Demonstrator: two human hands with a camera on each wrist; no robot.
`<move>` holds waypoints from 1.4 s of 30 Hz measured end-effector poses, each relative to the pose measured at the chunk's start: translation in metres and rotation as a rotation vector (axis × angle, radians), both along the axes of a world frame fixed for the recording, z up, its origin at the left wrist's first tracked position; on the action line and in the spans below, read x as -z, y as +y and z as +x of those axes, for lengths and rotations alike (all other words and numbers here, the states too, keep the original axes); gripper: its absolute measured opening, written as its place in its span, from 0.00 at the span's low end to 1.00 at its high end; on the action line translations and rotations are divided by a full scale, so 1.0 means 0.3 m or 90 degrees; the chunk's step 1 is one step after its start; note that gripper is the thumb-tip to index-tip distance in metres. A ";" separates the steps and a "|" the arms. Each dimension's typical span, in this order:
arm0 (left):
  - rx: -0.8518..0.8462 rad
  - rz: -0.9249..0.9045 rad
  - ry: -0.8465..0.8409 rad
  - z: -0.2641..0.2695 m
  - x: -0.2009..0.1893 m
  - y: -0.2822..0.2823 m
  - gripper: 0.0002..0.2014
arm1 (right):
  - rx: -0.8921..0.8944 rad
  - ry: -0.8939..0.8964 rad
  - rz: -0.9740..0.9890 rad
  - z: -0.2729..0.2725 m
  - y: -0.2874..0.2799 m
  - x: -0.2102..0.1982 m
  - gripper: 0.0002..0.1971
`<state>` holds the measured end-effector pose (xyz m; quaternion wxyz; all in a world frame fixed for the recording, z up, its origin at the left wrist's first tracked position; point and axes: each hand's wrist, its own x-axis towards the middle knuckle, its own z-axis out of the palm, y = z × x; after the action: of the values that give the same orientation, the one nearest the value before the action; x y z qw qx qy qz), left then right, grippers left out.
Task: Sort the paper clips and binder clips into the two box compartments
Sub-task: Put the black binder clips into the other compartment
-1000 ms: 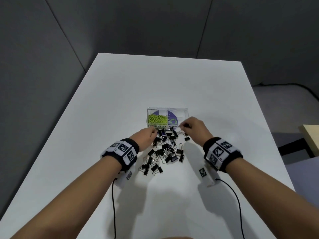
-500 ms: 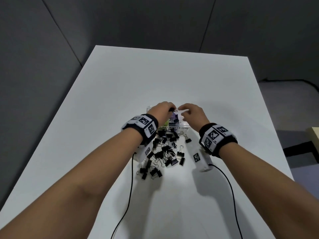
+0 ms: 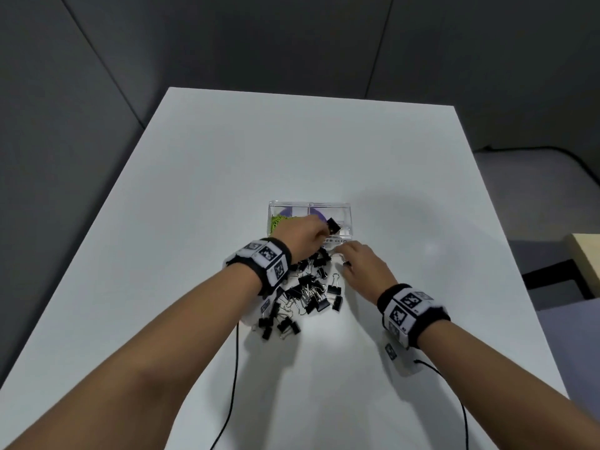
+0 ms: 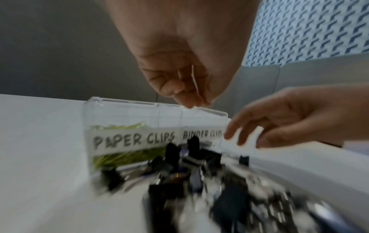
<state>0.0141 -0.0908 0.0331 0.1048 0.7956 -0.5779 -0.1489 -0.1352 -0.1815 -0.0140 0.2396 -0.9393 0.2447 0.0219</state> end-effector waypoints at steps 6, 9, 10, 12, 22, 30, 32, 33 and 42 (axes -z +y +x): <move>0.042 0.092 -0.097 -0.021 0.138 0.169 0.25 | -0.133 0.078 -0.054 0.041 0.066 0.020 0.31; 0.011 0.130 -0.079 -0.039 0.178 0.209 0.27 | -0.147 0.110 -0.069 0.033 0.080 0.033 0.30; 0.011 0.123 -0.070 -0.046 0.182 0.216 0.26 | -0.150 0.107 -0.069 0.028 0.083 0.034 0.28; 0.019 0.103 -0.066 -0.054 0.178 0.224 0.24 | -0.155 0.106 -0.068 0.014 0.082 0.028 0.24; -0.020 0.233 -0.041 -0.029 0.172 0.218 0.35 | -0.165 0.304 -0.055 -0.004 0.095 -0.016 0.50; 0.019 0.283 -0.035 -0.020 0.152 0.240 0.49 | -0.165 0.304 -0.056 -0.007 0.119 -0.015 0.48; 0.024 0.307 -0.034 -0.024 0.152 0.247 0.53 | -0.166 0.313 -0.061 -0.011 0.128 -0.015 0.50; 0.021 0.305 -0.035 -0.028 0.152 0.248 0.53 | -0.165 0.307 -0.071 -0.012 0.132 -0.013 0.50; -0.053 0.254 0.034 -0.036 0.158 0.226 0.52 | -0.144 0.247 -0.092 0.014 0.134 -0.008 0.37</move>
<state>0.0032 -0.0231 -0.0143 -0.0334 0.8197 -0.5005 -0.2766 -0.1309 -0.1414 -0.0116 0.1163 -0.9536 0.1805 0.2110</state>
